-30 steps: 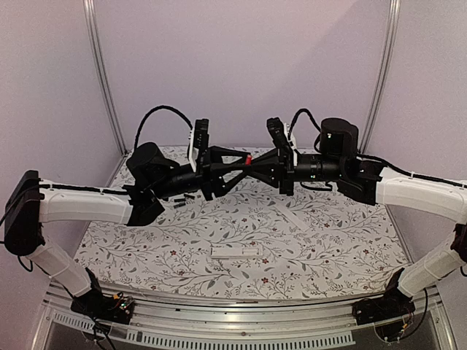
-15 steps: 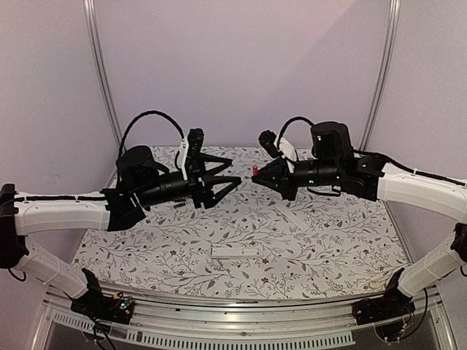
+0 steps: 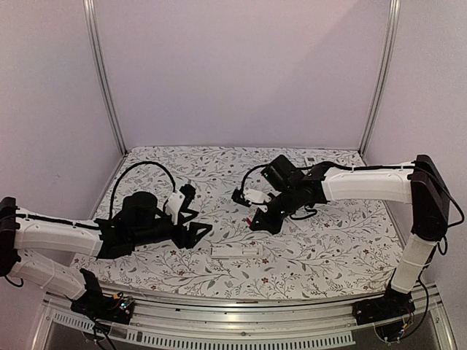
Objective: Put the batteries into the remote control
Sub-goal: Place the battery in the battery compartment.
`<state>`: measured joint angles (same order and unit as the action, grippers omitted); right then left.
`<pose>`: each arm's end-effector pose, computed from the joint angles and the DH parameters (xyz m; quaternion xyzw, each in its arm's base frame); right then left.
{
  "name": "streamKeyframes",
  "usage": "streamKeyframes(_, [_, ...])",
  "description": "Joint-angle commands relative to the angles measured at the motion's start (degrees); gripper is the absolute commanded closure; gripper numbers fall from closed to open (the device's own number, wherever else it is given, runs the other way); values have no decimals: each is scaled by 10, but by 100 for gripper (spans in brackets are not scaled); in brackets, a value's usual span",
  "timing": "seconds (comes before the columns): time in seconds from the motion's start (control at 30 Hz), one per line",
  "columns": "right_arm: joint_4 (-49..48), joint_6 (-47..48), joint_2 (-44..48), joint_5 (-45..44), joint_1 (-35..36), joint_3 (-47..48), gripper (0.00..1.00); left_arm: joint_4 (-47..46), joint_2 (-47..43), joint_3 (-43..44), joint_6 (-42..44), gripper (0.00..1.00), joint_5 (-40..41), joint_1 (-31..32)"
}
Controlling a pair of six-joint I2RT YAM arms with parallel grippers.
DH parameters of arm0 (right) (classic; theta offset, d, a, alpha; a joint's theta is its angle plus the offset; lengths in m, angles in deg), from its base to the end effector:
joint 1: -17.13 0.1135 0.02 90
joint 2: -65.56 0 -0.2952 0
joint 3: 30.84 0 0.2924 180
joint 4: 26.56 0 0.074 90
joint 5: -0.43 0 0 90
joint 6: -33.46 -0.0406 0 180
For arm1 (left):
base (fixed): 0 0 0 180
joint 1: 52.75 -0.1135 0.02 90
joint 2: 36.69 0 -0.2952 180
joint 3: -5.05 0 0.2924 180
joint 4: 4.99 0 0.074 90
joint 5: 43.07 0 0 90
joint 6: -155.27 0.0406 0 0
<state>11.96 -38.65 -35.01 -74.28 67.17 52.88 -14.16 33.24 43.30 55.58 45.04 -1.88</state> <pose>0.2605 0.3275 0.2258 -0.5615 0.7626 0.2037 0.2483 0.1715 -0.2129 0.1933 0.3010 0.7751 -0.2919 0.4727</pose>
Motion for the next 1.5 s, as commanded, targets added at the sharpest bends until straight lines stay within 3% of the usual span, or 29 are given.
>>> streamKeyframes(0.0, [74,34,-59,-34,36,47,100,-66,7,-23,-35,30,39,2])
streamKeyframes(0.53, [150,69,-142,-114,75,103,100,-98,22,-60,-32,30,30,-26])
streamKeyframes(0.87, [149,72,-136,-119,80,99,98,-101,19,-64,-25,30,23,-50])
streamKeyframes(1.47, [155,85,-135,-134,84,114,78,-101,20,-59,-16,30,-3,-67])
